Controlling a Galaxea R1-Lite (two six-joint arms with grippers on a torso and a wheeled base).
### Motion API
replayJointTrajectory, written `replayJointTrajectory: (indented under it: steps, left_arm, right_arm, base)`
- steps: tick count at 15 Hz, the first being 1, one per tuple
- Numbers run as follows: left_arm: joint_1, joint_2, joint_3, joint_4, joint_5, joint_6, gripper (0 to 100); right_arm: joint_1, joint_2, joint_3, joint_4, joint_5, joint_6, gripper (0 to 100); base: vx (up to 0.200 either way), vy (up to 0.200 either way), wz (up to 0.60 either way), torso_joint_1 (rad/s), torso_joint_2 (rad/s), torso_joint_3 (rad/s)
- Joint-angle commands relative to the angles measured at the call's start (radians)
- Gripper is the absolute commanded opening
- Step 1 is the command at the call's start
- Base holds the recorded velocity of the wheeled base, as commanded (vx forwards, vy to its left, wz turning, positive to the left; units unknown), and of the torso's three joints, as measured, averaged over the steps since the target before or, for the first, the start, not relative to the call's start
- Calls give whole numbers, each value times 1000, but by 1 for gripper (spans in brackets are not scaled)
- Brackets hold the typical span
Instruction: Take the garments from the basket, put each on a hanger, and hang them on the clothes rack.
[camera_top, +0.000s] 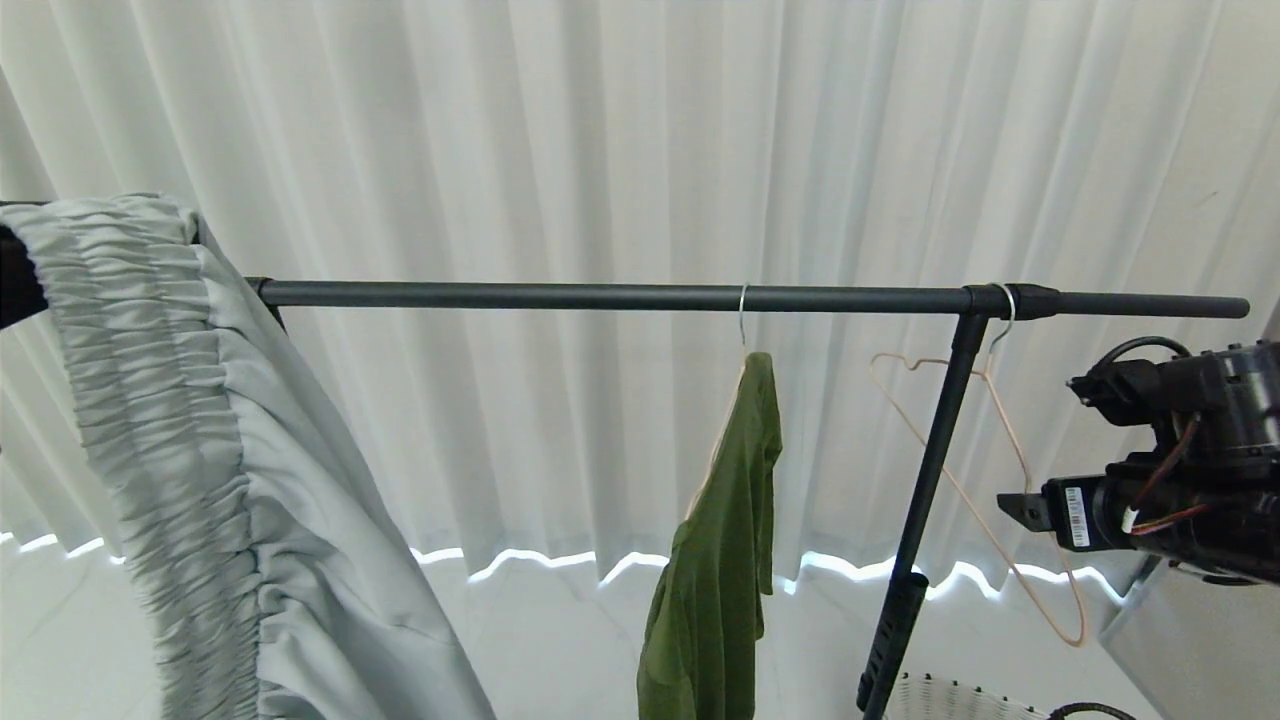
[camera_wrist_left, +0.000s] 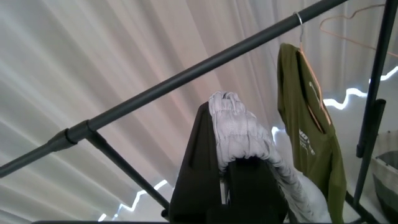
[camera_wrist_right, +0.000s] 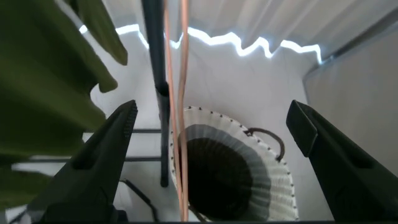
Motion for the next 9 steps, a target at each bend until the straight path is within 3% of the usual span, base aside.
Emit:
replayJointTrajectory:
  steps: [1,9]
  left_arm:
    - [0,-10,0,0,0,0,0]
    - [0,-8,0,-4,0,0,0]
  right_arm:
    - [-10,96,-36,-1,3,11,100]
    - [-11,193,-75,-64,44,9,100]
  base:
    - [0,0,0,0,0,0]
    - [0,0,0,0,0,0]
